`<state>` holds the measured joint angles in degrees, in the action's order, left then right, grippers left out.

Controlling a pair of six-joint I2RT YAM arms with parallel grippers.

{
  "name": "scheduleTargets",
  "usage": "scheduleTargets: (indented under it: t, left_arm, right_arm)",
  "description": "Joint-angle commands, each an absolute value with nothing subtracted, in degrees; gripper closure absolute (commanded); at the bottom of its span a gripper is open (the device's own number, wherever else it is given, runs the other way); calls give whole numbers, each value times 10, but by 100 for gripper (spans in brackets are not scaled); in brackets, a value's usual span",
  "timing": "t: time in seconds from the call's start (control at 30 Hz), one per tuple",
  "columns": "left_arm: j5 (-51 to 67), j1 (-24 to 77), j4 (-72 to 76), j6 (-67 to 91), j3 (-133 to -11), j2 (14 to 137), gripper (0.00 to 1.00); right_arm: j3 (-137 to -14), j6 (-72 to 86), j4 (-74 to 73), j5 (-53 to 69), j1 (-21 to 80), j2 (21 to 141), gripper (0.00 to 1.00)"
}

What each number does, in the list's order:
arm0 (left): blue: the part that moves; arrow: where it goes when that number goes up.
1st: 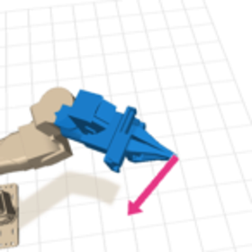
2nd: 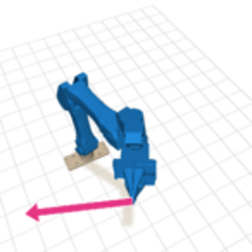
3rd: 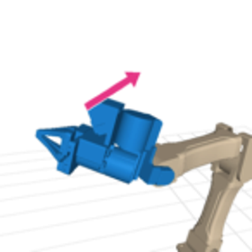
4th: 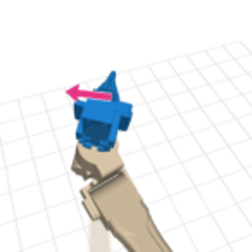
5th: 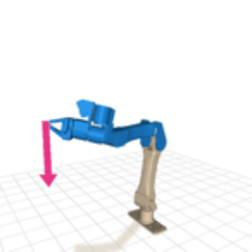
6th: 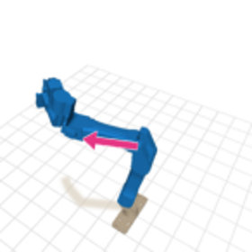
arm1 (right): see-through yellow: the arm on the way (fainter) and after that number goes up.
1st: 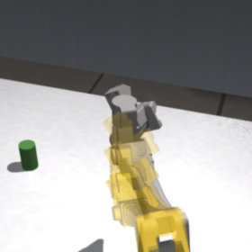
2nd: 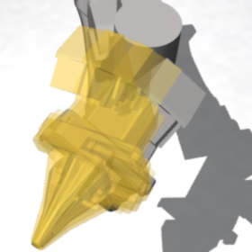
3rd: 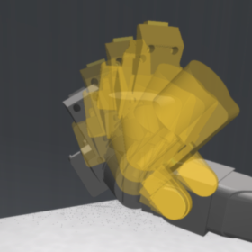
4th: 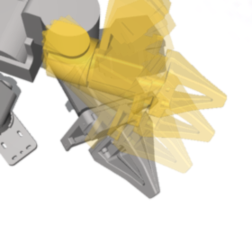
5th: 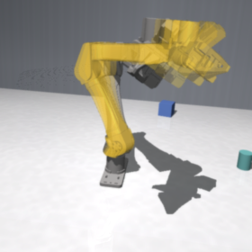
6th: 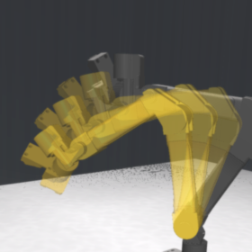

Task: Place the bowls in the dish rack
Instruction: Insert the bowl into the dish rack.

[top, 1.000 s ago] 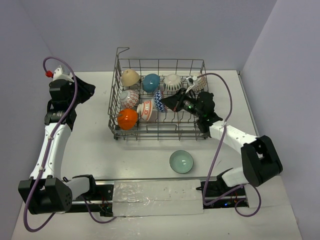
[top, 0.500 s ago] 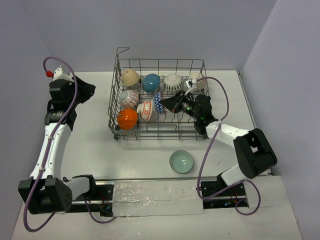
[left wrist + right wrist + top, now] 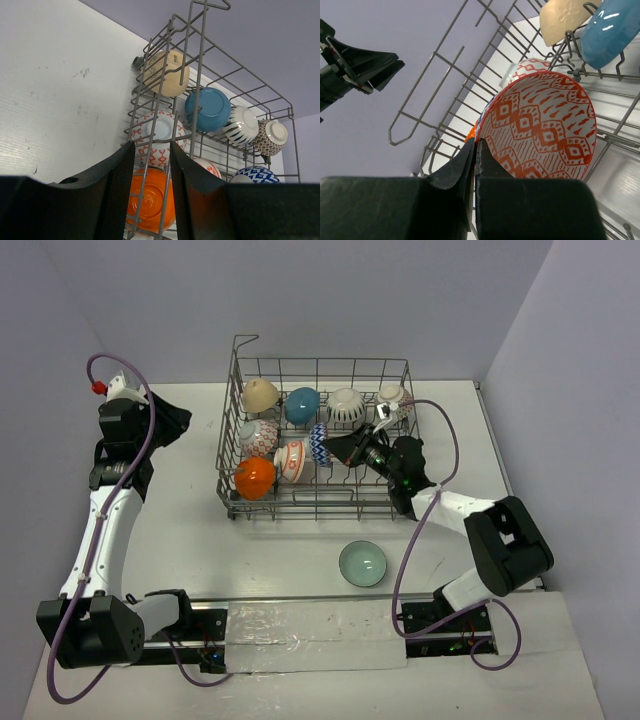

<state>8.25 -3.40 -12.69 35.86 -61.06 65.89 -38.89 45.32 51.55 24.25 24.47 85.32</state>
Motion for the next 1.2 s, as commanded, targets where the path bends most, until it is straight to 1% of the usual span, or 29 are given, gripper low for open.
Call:
scheduleTargets:
  t: [0.0,0.17,0.63,1.17]
  left_arm:
    - [96,-32,-101,367,-609,658,61]
    - [96,-32,-100,367,-608,658,60]
    - [99,-31,-101,368,-608,662,60]
    - [105,-31,-99,372,-608,664,60]
  right_arm:
    - [-381,464,600,212,242,854,100]
    - [-367,477,631,202,242,867,100]
    - [-362,476,648,186,242,902,100]
    - [-326,447,645,180,242,887,100]
